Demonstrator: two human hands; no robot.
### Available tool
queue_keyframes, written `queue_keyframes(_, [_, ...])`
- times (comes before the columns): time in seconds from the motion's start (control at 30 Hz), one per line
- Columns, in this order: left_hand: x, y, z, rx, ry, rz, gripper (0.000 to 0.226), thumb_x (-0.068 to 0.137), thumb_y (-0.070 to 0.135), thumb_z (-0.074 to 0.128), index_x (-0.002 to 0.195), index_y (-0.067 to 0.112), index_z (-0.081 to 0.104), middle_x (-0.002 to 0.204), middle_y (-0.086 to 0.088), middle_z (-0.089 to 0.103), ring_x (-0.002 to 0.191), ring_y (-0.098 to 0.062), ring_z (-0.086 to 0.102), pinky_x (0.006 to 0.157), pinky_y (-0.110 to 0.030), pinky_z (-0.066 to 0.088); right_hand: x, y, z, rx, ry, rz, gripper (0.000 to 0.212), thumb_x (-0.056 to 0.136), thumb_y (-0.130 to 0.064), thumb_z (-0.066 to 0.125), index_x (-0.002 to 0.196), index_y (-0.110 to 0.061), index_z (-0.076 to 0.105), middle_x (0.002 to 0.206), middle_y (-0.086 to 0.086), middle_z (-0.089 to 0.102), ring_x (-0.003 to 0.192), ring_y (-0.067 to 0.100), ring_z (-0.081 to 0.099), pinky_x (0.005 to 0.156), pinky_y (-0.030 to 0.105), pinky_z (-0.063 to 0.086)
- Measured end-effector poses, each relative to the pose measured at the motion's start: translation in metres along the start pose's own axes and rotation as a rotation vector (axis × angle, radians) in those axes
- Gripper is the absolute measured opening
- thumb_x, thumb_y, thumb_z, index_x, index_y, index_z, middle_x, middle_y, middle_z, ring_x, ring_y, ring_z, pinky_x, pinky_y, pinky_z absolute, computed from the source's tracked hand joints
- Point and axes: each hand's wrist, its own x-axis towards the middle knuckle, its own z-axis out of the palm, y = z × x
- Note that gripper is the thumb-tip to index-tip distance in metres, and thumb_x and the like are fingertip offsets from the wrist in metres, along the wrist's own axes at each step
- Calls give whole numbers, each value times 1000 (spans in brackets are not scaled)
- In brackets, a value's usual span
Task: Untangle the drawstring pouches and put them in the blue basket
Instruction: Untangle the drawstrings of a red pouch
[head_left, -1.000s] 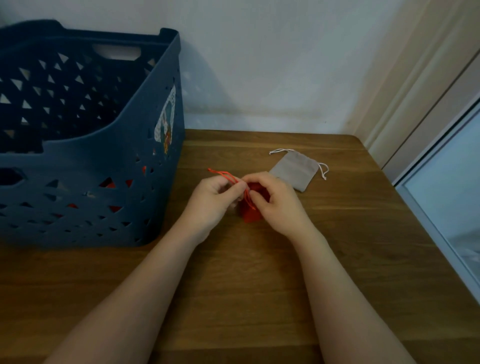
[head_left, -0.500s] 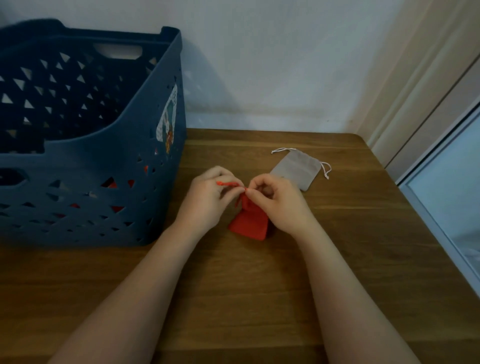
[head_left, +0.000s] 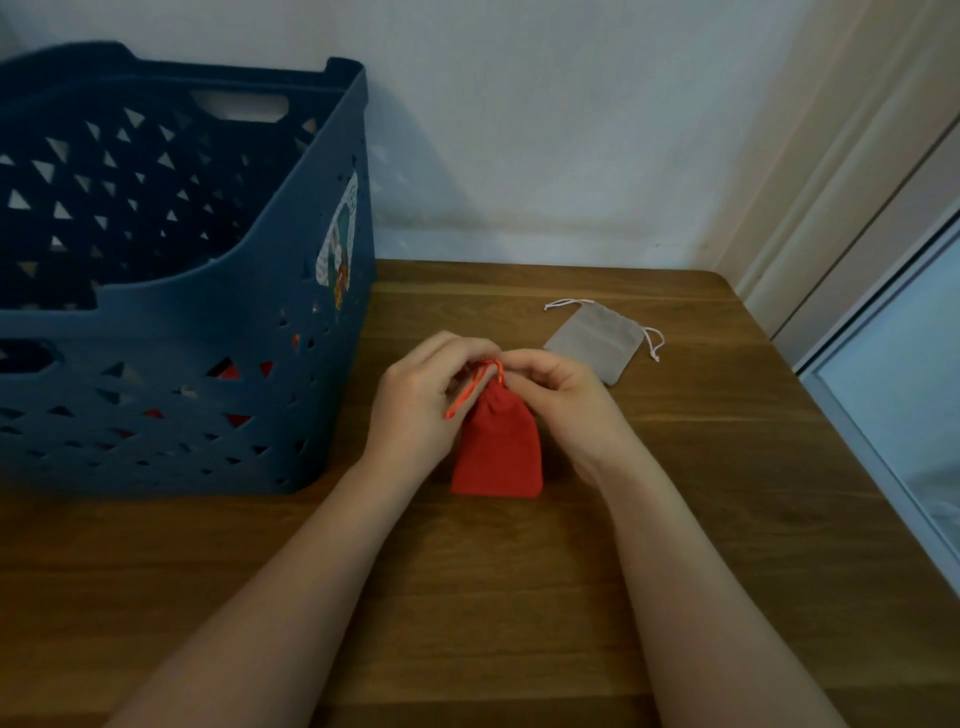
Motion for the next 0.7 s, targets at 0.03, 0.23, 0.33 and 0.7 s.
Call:
queue_keyframes(0.03, [0, 1, 0, -10, 16, -14, 14, 84, 15, 62, 97, 11, 67, 90, 8, 57, 84, 2, 50, 71, -9, 43, 0, -1, 0, 16, 3, -3, 22, 90, -6, 57, 90, -23, 71, 86, -1, 71, 83, 11, 67, 73, 22, 53])
queue_keyframes(0.23, [2, 1, 0, -125, -37, -26, 6, 82, 10, 66, 88, 11, 67, 83, 11, 56, 76, 6, 53, 71, -7, 42, -3, -7, -2, -148, 5, -42, 18, 91, -8, 53, 78, -19, 59, 71, -4, 58, 61, 0, 55, 57, 13, 44])
queue_keyframes(0.33, [1, -3, 0, -144, -125, 14, 7, 84, 10, 65, 90, 11, 68, 85, 9, 58, 79, 2, 55, 70, -11, 44, -2, -5, -2, -514, 34, -184, 19, 89, -13, 48, 72, -23, 48, 71, -9, 49, 62, 0, 47, 57, 15, 37])
queue_keyframes(0.7, [2, 4, 5, -346, -260, -407, 20, 100, 31, 35, 88, 31, 51, 82, 0, 56, 69, -4, 53, 64, -15, 43, -4, -3, 12, -484, 150, -240, 21, 93, -14, 51, 84, -33, 48, 62, -7, 53, 51, 5, 54, 47, 13, 40])
